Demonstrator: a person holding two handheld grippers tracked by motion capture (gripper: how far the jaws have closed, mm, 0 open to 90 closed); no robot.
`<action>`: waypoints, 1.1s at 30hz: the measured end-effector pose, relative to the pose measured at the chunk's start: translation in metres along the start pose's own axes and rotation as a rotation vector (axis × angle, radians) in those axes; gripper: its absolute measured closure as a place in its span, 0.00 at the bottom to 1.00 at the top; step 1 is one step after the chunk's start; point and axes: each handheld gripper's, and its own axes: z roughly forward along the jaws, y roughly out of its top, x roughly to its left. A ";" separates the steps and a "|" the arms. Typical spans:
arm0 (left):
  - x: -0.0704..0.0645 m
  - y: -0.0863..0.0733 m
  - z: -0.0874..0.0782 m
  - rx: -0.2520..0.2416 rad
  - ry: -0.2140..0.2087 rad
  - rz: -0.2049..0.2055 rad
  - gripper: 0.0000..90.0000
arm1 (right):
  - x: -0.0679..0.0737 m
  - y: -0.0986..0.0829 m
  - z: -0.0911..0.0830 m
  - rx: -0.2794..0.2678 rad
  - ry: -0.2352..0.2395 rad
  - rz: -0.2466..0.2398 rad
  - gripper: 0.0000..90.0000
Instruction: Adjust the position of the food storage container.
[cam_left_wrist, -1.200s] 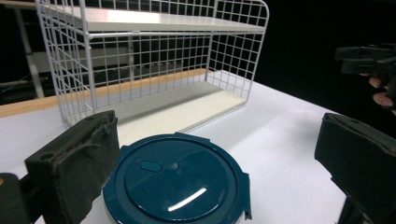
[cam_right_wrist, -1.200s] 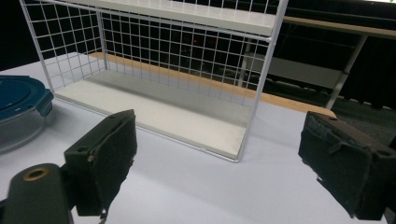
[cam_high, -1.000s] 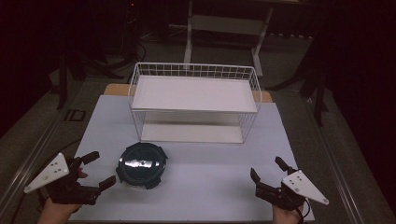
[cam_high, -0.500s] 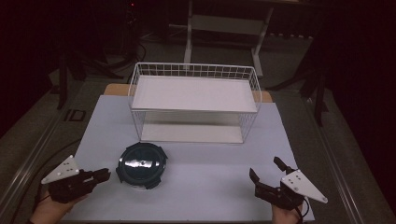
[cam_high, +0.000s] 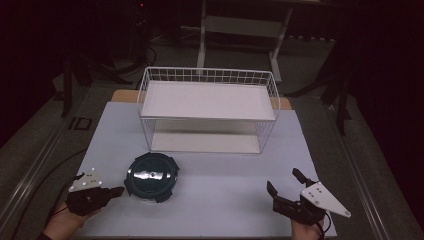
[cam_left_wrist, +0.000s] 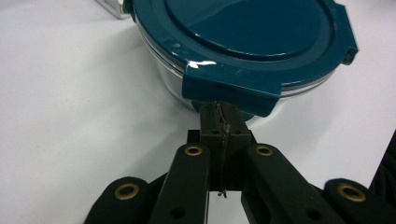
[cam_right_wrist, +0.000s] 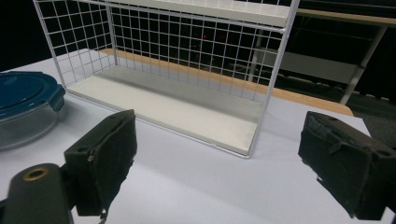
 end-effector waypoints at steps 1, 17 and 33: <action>0.000 0.000 0.001 -0.001 0.002 0.003 1.00 | 0.000 0.000 0.000 0.000 0.001 0.001 0.13; 0.008 0.018 0.012 -0.006 0.019 0.000 1.00 | 0.001 0.000 0.001 0.002 0.010 -0.005 0.13; 0.015 0.025 0.024 0.024 0.021 -0.026 1.00 | 0.000 -0.001 0.002 0.012 0.022 0.006 0.13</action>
